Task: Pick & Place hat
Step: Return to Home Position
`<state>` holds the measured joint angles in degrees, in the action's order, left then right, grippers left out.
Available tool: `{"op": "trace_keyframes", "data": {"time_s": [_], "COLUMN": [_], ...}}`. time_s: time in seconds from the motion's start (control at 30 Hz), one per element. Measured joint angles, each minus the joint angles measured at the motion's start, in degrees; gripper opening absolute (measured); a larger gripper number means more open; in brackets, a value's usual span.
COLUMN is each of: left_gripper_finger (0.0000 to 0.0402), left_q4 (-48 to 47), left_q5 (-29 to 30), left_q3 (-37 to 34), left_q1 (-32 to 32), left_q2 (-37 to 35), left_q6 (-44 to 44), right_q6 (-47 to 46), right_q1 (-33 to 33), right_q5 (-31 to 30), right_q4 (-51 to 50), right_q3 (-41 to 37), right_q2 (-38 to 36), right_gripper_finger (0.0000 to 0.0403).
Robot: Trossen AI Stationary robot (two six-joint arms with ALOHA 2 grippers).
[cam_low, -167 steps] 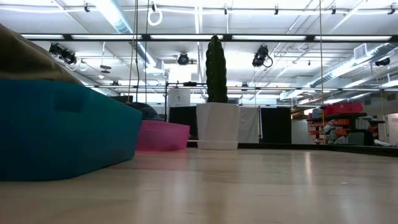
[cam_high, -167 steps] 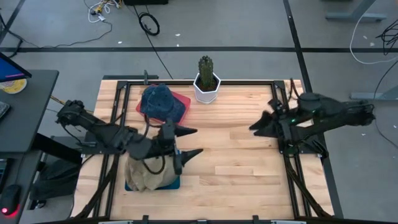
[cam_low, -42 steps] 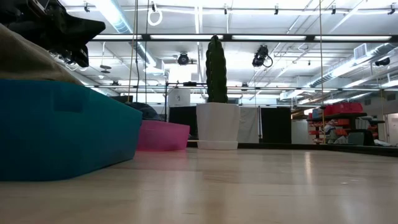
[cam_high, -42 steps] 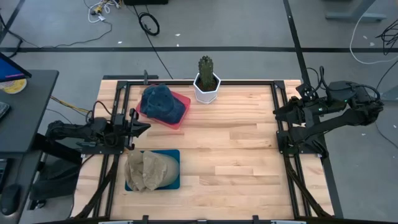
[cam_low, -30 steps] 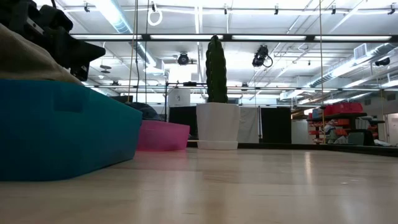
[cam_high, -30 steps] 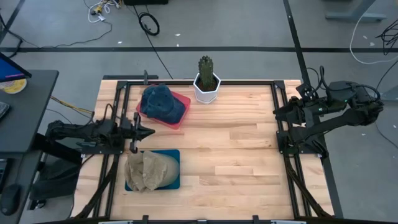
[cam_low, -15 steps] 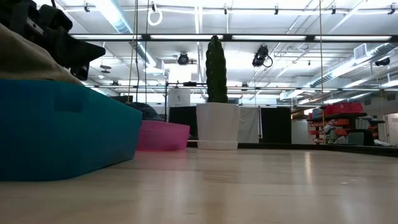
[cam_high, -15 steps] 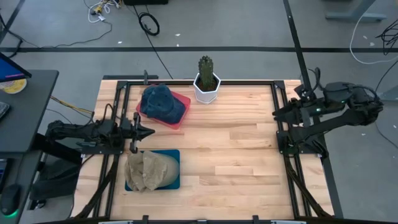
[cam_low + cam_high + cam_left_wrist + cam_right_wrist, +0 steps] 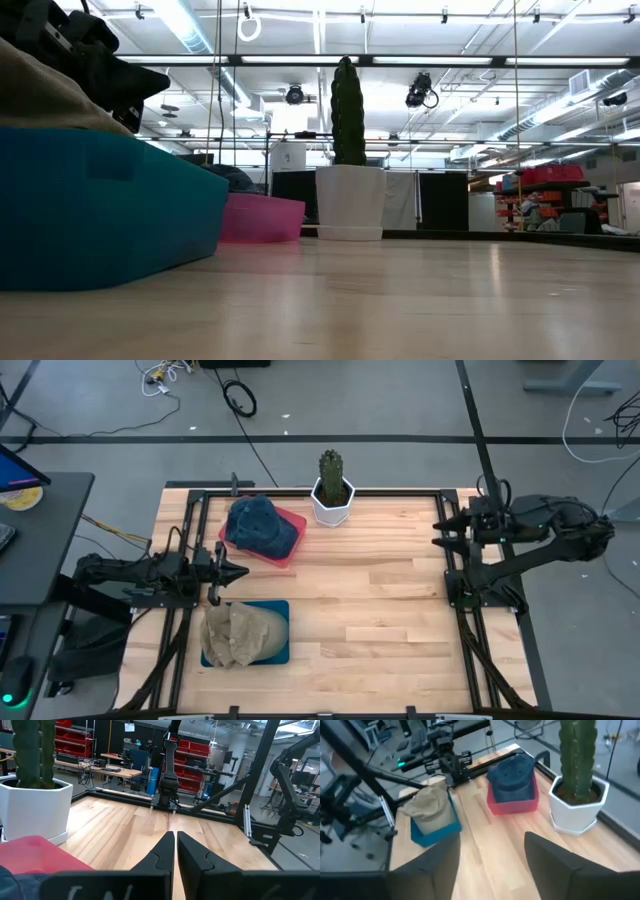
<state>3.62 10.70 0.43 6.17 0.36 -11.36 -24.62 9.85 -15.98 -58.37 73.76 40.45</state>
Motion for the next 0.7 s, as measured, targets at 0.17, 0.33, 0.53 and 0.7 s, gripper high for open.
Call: {"op": "trace_keyframes", "data": {"time_s": [0.17,0.33,0.53,0.7], "left_gripper_finger": [0.0025,0.0025,0.0025,0.0025], "left_q4": [0.25,0.28,0.34,0.37], "left_q5": [0.01,0.0,0.0,0.0], "left_q3": [0.0,0.0,0.0,0.0], "left_q1": [0.0,0.02,0.01,0.01], "left_q2": [0.0,0.0,0.0,0.0], "left_q6": [-0.01,0.0,0.03,0.02], "right_q6": [5.96,9.36,9.05,9.64], "right_q1": [-0.01,-0.01,-0.01,-0.01], "right_q5": [3.4,6.57,6.36,6.12], "right_q4": [-1.43,-10.52,-15.37,-2.53], "right_q3": [0.0,0.0,-1.89,-9.89], "right_q2": [-0.97,-3.89,-13.03,-23.83], "right_gripper_finger": [0.0165,0.004,0.0014,0.0005]}}
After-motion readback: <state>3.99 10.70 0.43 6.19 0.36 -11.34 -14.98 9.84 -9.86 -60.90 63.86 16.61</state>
